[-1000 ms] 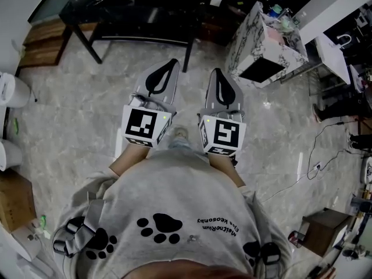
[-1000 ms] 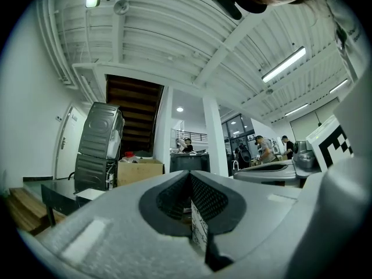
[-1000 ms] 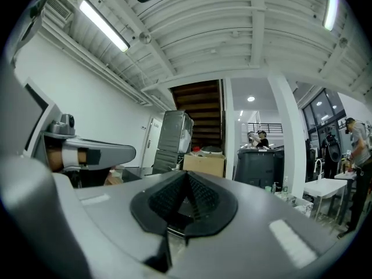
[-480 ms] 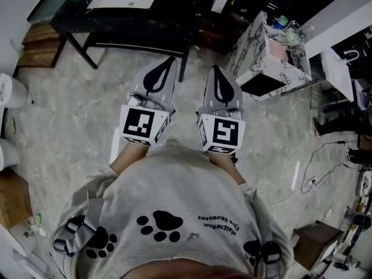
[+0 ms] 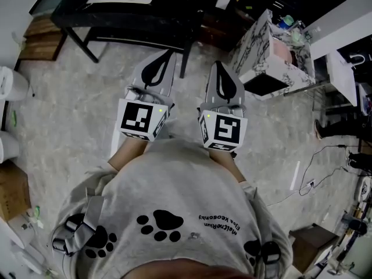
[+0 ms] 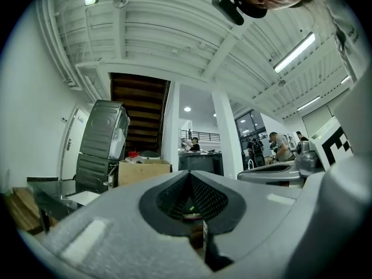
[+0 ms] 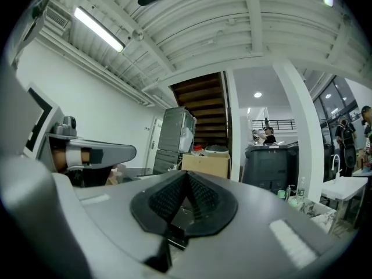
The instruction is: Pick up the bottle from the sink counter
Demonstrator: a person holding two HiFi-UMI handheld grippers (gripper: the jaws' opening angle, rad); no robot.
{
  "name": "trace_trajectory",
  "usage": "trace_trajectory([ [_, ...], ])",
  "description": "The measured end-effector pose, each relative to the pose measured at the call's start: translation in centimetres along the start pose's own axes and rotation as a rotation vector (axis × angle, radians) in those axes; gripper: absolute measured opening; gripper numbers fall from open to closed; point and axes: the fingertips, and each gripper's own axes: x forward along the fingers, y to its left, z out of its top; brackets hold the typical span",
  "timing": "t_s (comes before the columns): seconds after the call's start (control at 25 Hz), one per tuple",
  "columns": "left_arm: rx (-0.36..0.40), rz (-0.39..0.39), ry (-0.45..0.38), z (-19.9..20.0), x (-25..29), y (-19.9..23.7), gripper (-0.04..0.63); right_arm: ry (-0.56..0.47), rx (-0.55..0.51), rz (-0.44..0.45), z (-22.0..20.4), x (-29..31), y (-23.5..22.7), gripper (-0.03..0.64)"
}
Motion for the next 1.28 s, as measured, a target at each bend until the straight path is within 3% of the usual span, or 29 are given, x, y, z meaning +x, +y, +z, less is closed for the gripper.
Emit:
trace_trajectory([
  [0.6,0.013,-0.019,0.012,-1.1,0.4,0.5,0.002,-0.01,-0.002,-0.02,-0.8,0.4,-0.1,0.002],
  [1.28,-0.024,-0.086,0.045,-4.6,13.0,7.3,0.002,0.025,-0.014,-0.05,-2.3,14.3,-3.9,0.002],
])
